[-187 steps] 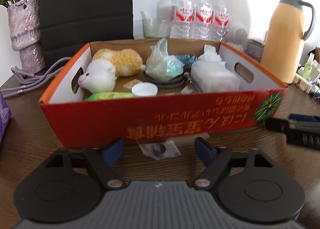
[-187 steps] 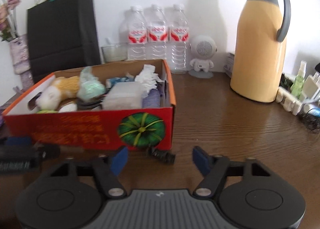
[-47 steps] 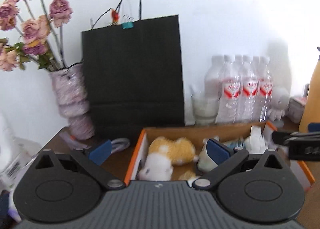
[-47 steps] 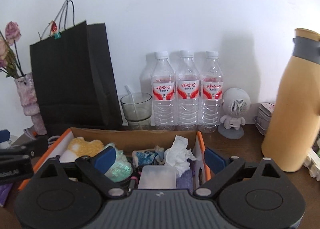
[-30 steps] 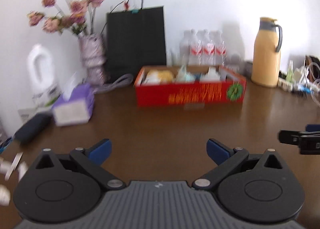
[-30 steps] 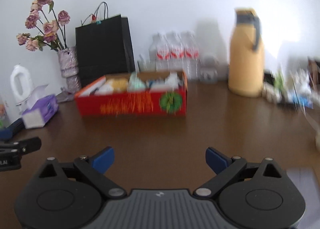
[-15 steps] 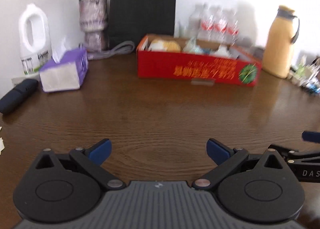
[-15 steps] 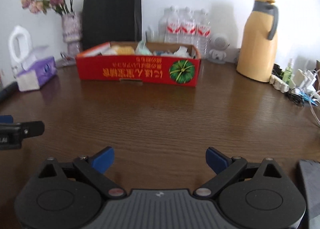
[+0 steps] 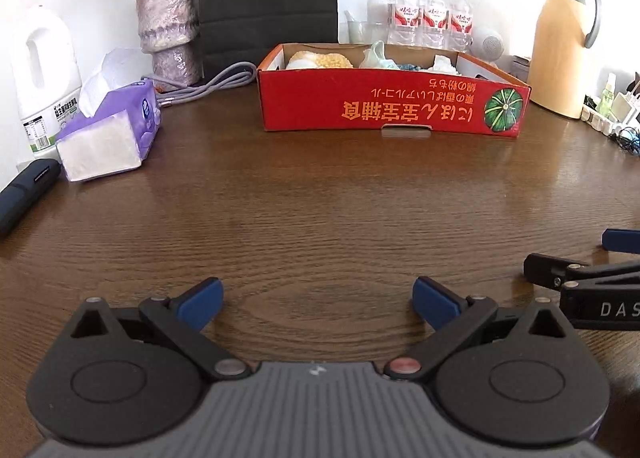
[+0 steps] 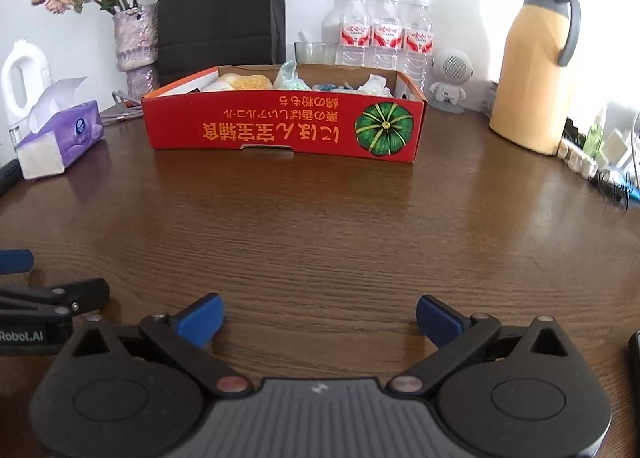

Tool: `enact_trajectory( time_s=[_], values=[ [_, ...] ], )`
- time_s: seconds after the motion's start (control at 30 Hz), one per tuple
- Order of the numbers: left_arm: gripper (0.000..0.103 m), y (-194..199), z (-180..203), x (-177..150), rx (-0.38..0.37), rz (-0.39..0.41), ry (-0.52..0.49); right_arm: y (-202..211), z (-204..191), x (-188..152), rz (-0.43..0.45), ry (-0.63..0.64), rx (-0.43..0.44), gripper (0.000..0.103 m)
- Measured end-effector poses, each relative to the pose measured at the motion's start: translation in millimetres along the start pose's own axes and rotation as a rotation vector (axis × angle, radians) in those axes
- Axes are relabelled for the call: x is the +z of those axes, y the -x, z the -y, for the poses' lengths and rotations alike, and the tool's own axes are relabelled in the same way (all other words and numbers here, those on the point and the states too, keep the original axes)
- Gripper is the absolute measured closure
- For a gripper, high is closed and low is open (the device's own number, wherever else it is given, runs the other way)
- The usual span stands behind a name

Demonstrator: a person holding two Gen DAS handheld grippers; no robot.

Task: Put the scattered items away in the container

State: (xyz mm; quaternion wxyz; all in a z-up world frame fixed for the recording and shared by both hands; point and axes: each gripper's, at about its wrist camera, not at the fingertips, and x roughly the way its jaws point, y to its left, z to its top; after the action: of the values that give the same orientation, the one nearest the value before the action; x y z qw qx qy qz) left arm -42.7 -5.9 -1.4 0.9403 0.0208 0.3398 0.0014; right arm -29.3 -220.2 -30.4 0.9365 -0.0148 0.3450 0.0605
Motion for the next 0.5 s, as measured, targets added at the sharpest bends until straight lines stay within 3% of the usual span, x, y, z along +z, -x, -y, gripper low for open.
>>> enact_trajectory(
  time_s=[0.5],
  values=[
    [0.0,-2.4,-2.2,1.5,-0.019,-0.007,0.014,-0.3,-2.0,-0.4,-0.001,0.001,-0.002,0.0]
  ],
)
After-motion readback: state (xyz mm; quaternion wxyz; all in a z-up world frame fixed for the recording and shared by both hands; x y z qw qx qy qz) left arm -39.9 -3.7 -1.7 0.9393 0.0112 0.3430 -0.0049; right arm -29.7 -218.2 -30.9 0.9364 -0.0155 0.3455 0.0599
